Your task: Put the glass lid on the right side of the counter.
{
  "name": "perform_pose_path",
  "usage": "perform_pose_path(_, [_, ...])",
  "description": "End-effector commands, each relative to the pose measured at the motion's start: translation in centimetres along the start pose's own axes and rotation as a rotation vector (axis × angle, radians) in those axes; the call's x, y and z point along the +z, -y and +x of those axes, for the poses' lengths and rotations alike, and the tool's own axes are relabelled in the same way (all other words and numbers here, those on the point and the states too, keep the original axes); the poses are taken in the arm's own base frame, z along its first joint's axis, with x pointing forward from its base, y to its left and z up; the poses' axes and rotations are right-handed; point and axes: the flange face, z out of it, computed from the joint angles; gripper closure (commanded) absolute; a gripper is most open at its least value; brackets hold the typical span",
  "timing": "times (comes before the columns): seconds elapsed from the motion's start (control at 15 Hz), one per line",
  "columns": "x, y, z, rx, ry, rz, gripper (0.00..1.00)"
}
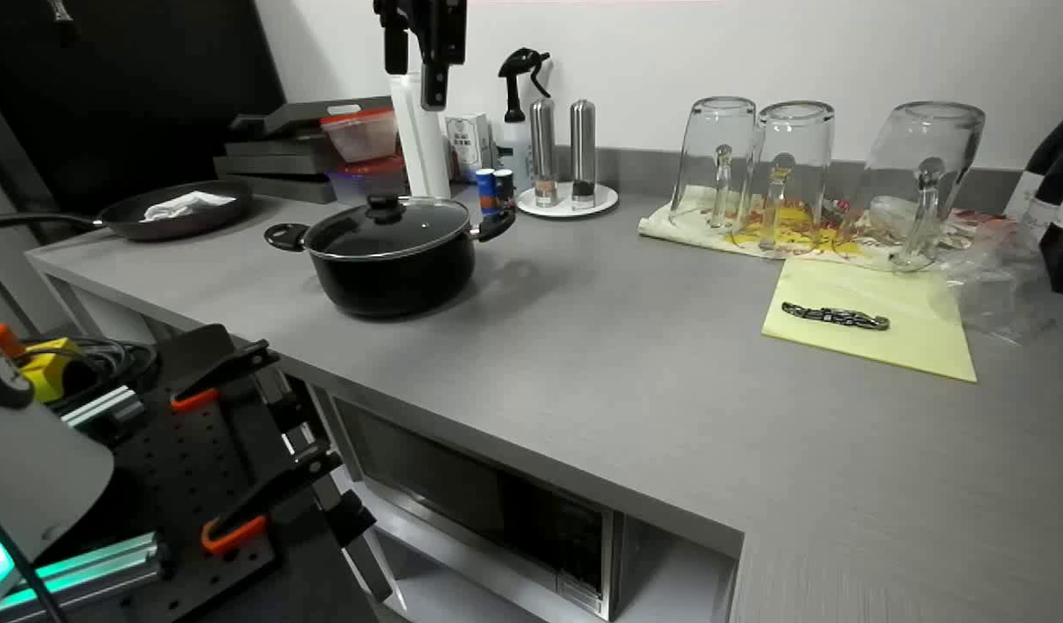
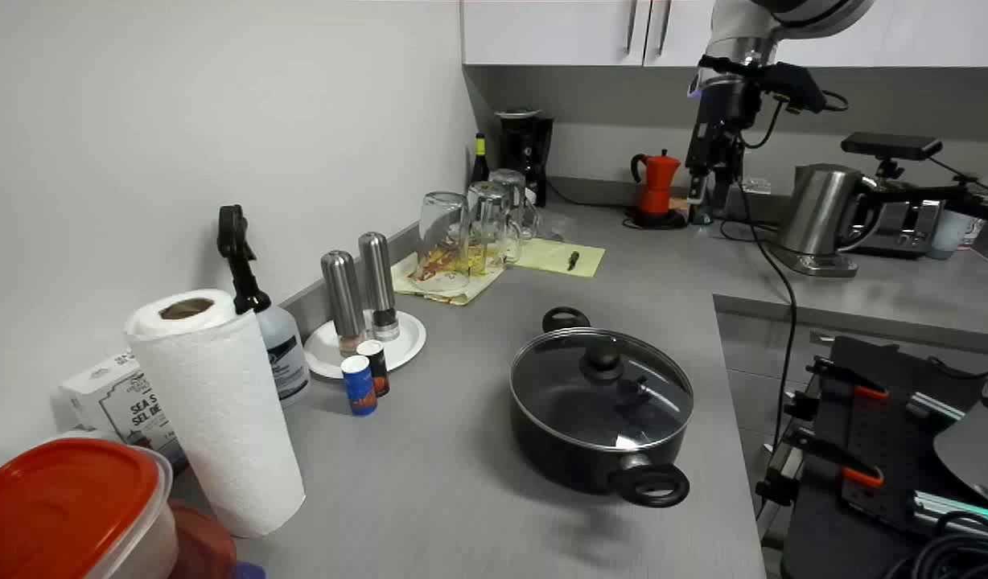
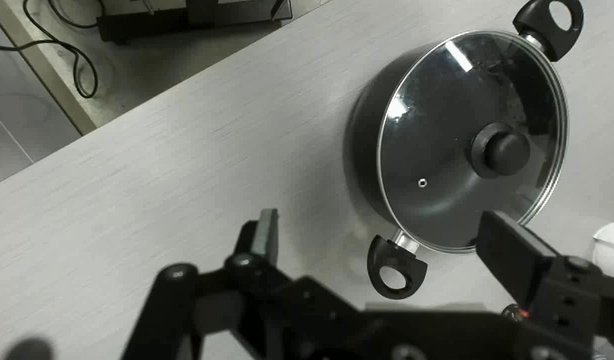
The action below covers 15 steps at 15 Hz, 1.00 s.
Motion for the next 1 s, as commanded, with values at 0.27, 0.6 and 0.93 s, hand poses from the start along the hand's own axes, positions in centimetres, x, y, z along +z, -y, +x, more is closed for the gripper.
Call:
perform_pose_path(0.27, [0.0, 0.0, 0.0, 0.0, 0.001, 0.0, 0.0])
perform_pose_path(0.6, [0.3, 0.7, 0.1, -0.011, 0.001, -0.014, 0.0])
perform_pose_path(0.93, [1.7, 4.4, 0.0, -0.071, 0.023, -0.042, 0.0])
